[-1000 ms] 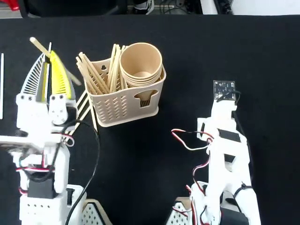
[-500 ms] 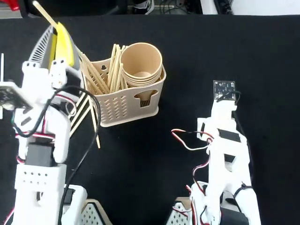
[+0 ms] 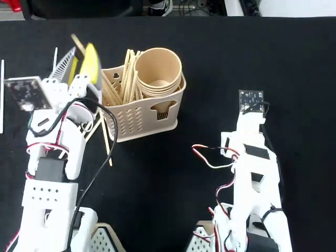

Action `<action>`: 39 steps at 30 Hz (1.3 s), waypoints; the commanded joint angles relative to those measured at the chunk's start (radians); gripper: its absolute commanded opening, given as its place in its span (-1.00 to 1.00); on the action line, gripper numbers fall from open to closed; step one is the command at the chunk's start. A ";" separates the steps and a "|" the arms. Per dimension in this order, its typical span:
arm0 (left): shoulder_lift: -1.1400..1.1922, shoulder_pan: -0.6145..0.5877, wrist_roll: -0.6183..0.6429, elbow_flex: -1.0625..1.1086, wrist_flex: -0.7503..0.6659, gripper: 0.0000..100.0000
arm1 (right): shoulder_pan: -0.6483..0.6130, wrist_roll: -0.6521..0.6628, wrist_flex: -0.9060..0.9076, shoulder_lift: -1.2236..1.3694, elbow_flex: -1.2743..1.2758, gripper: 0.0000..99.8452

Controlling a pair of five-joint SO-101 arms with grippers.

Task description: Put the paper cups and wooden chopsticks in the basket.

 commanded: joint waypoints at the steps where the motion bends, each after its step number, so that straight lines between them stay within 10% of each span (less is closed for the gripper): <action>1: 0.002 -0.008 -0.049 -0.173 0.250 -0.64 | -0.008 0.012 -0.015 -0.002 -0.002 -0.96; 10: 0.149 -0.242 -0.203 -0.618 0.815 -0.65 | -0.006 0.012 -0.015 -0.002 -0.002 -0.96; 27: 0.999 -0.756 -0.499 -0.897 0.790 -0.65 | -0.008 0.012 -0.015 -0.002 -0.002 -0.96; 39: 1.603 -0.806 -0.566 -1.316 0.832 -0.65 | -0.008 0.012 -0.015 -0.002 -0.002 -0.96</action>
